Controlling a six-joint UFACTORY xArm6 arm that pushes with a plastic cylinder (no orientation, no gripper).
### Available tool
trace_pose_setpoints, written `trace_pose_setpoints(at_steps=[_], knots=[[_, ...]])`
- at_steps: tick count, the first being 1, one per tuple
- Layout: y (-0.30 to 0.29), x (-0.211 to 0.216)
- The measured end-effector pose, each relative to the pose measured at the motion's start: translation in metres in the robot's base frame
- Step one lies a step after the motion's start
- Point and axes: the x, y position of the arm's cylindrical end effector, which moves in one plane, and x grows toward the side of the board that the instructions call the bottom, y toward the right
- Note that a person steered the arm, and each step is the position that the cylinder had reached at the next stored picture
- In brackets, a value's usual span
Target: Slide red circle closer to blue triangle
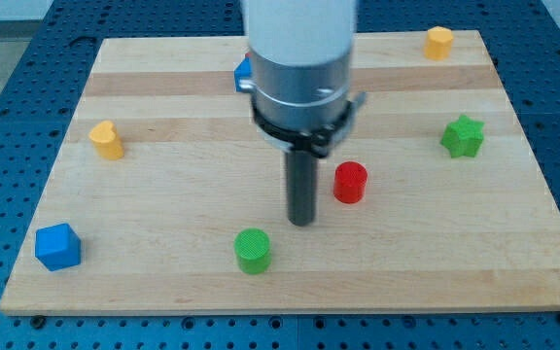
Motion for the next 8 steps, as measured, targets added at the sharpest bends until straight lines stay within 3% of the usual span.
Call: trace_pose_setpoints(at_steps=[1,2,4,5,6,7,8], knots=[[0.056,-0.009],[0.067,-0.047],[0.023,-0.089],[0.071,-0.084],[0.081,-0.061],[0.044,-0.056],[-0.033,-0.071]])
